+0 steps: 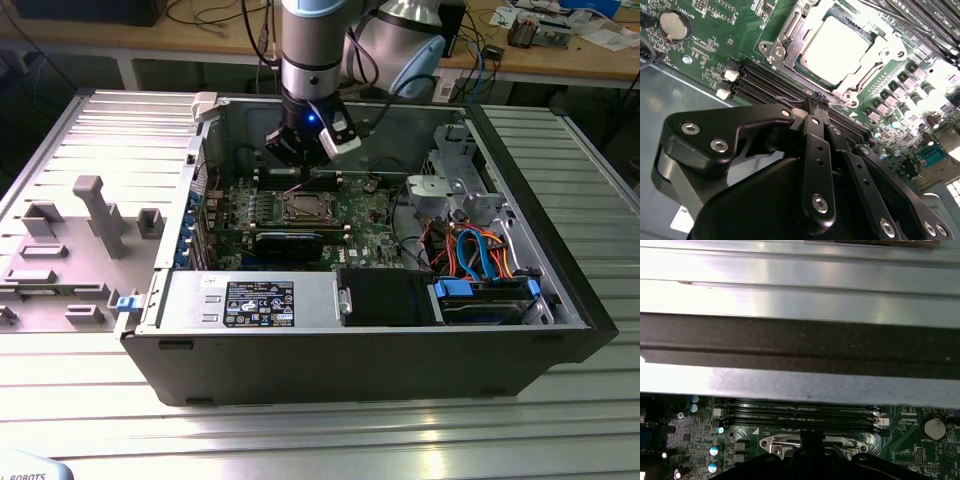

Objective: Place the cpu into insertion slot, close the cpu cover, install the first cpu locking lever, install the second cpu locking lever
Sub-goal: 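Install the first cpu locking lever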

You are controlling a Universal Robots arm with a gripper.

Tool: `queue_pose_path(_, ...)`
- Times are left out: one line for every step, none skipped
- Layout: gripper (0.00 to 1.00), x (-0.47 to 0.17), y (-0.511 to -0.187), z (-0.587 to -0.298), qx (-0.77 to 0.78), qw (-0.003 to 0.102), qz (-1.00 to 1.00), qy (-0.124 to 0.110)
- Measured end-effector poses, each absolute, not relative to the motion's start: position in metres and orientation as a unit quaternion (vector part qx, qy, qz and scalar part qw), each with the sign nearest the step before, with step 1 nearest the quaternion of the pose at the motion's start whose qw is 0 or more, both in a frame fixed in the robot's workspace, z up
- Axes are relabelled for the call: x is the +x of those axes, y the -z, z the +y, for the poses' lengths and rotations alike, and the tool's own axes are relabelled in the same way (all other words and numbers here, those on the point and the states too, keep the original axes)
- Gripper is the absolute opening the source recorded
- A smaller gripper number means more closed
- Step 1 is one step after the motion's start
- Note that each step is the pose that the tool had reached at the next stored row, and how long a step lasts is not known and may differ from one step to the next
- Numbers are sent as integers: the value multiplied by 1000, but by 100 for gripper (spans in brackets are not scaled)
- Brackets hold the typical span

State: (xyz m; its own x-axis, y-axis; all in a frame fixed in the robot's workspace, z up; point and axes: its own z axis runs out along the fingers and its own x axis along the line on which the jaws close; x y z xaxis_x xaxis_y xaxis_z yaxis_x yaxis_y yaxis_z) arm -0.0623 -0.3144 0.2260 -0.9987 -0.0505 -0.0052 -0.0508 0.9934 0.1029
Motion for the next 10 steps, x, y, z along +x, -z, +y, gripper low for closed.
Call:
queue_pose_path(11,-62,-225,-314,-25,1,998,-52)
queue_pose_path(11,-61,-225,-314,-25,1,998,-52)
queue_pose_path(11,-60,-225,-314,-25,1,998,-52)
queue_pose_path(11,-60,-224,-314,-25,1,998,-52)
queue_pose_path(11,-59,-224,-314,-25,1,998,-51)
queue_pose_path(11,-58,-223,-314,-25,1,998,-52)
queue_pose_path(11,-57,-223,-314,-25,1,998,-51)
queue_pose_path(11,-56,-222,-314,-25,1,998,-51)
queue_pose_path(11,-56,-222,-314,-25,1,998,-51)
queue_pose_path(11,-55,-222,-314,-25,1,998,-51)
